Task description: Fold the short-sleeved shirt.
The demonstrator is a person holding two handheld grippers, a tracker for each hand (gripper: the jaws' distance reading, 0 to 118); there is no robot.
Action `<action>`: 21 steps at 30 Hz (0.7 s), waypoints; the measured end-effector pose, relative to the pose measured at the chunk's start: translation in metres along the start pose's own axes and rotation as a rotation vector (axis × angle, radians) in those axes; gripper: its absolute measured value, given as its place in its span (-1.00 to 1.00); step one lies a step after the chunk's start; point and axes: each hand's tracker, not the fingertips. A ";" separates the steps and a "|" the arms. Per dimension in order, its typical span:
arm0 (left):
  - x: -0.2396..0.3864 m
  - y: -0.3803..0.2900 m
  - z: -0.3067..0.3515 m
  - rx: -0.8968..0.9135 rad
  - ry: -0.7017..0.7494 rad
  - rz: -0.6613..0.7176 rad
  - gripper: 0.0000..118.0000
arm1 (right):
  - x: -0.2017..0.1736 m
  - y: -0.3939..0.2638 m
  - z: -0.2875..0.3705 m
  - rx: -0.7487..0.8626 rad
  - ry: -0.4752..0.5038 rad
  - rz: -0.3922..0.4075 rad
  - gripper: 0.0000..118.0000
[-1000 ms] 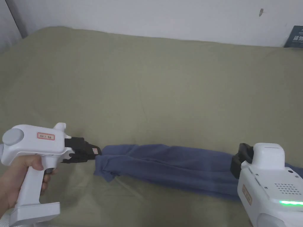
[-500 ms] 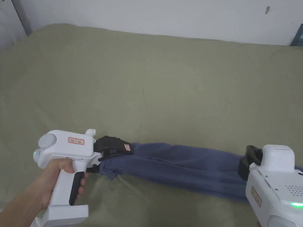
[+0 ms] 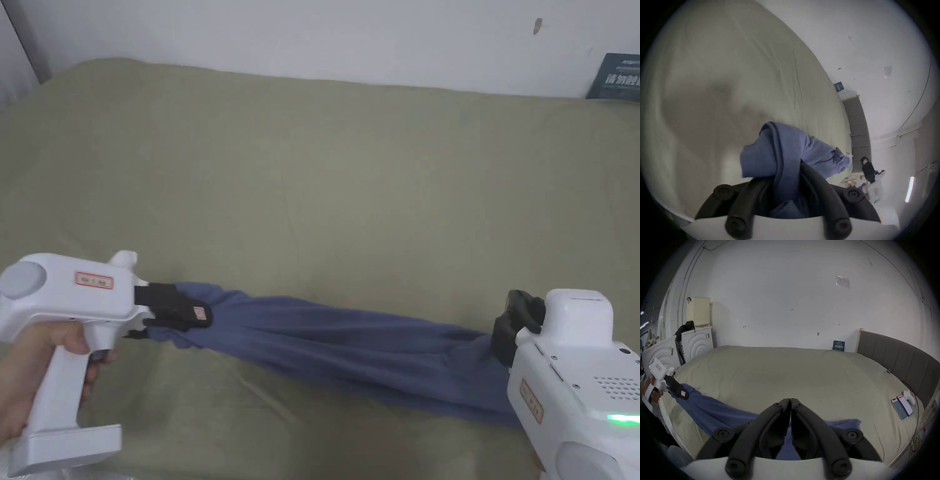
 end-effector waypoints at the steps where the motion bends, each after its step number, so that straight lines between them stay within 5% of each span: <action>1: 0.007 -0.003 0.009 0.014 0.040 -0.034 -0.84 | 0.000 0.001 0.002 0.003 0.001 0.000 -0.87; 12: 0.166 -0.044 -0.027 -0.025 0.321 -0.515 -0.84 | 0.012 0.005 0.020 0.011 -0.026 -0.009 -0.87; 21: 0.225 -0.086 -0.160 -0.193 0.327 -0.633 -0.84 | 0.032 0.002 0.017 0.010 -0.052 -0.022 -0.87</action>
